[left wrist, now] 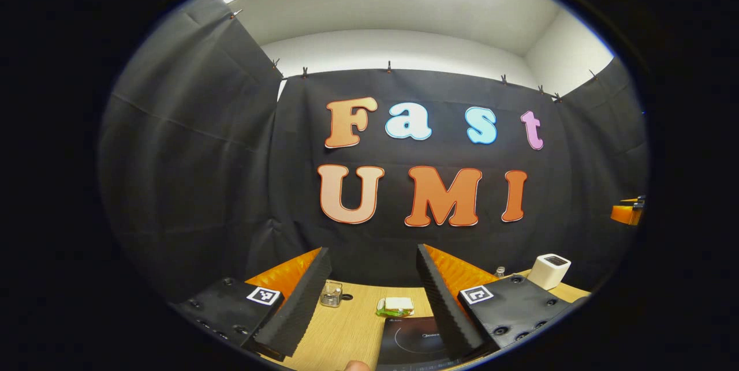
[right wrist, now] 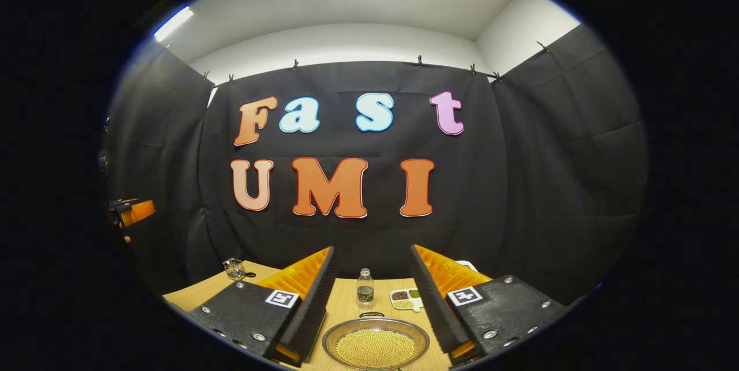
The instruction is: First push the handle of the pot to place it horizontally, then grasp the pot with both hands and set it on the induction cooktop.
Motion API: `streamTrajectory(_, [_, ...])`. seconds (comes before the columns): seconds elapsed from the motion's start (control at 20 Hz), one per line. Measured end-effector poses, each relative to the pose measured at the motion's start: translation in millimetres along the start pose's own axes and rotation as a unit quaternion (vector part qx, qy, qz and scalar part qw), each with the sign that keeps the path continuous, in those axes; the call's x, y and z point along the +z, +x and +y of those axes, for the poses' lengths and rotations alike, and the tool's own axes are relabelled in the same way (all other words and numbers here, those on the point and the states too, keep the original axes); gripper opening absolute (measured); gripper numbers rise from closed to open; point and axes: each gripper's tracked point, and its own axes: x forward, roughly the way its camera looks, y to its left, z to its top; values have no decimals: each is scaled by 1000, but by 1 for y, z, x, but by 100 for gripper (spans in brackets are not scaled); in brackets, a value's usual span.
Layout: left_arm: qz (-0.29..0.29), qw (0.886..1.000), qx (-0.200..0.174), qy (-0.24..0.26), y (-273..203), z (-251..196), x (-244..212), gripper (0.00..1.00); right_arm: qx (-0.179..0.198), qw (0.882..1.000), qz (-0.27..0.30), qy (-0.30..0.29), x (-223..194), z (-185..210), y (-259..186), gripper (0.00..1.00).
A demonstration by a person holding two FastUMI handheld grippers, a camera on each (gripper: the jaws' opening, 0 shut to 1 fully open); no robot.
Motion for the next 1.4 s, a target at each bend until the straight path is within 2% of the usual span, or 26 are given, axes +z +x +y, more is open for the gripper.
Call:
streamTrajectory(0.15, [3, 1000, -1, -4, 1, -2, -5, 98, 8, 1000, 0, 3, -3, 3, -1, 63])
streamTrajectory(0.25, [5, 1000, 3, -6, 1, 1, -7, 97, 15, 1000, 5, 4, -10, 5, -3, 57])
streamTrajectory(0.35, [7, 1000, 5, -8, 1, 1, -8, 97, 20, 1000, 15, -3, -19, 6, -3, 42])
streamTrajectory(0.45, [11, 1000, 2, -11, -1, -3, -11, 97, 22, 999, 28, -11, -31, 7, -3, 33])
streamTrajectory(0.75, [13, 1000, -12, -12, -5, -15, -11, 96, 31, 997, 65, 2, -72, 7, -6, 13])
streamTrajectory(0.85, [10, 1000, -11, -8, -5, -16, -9, 97, 26, 997, 75, 2, -86, 4, -6, 12])
streamTrajectory(0.9, [9, 1000, -11, -6, -6, -18, -8, 97, 26, 996, 81, 3, -93, 4, -6, 5])
streamTrajectory(0.95, [8, 1000, -12, -6, -5, -20, -8, 97, 28, 996, 88, 5, -101, 5, -8, 3])
streamTrajectory(1.4, [12, 1000, -24, -6, -9, -34, -11, 98, 36, 988, 153, -4, -173, 15, -17, 2])
